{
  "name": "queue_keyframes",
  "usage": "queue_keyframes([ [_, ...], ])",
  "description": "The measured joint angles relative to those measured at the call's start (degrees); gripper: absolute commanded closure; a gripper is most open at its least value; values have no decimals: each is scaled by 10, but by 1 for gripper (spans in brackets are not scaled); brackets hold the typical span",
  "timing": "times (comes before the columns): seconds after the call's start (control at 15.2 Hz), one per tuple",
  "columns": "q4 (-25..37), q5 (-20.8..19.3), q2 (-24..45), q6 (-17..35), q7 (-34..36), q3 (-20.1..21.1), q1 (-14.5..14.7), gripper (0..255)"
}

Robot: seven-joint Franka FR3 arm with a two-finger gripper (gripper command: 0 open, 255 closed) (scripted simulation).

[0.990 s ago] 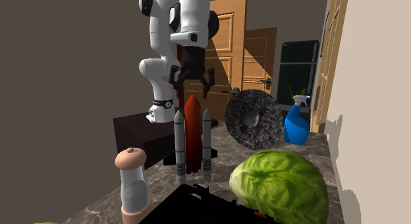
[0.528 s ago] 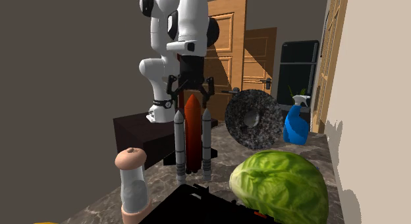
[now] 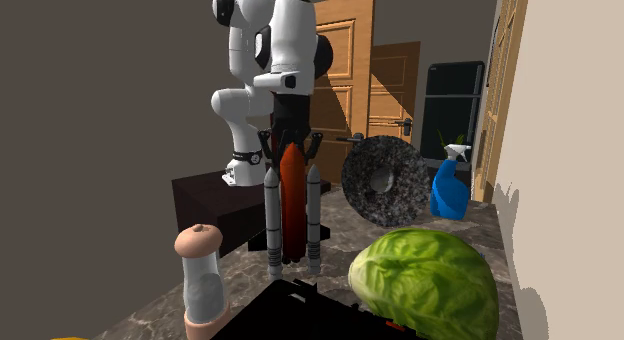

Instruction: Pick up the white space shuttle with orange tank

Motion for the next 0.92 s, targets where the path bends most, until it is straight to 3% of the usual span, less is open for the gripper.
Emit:
queue_keyframes([
  [0.4,1,0,1,0,0,0,0,255],
  [0.92,22,-1,-24,-48,0,0,2,255],
])
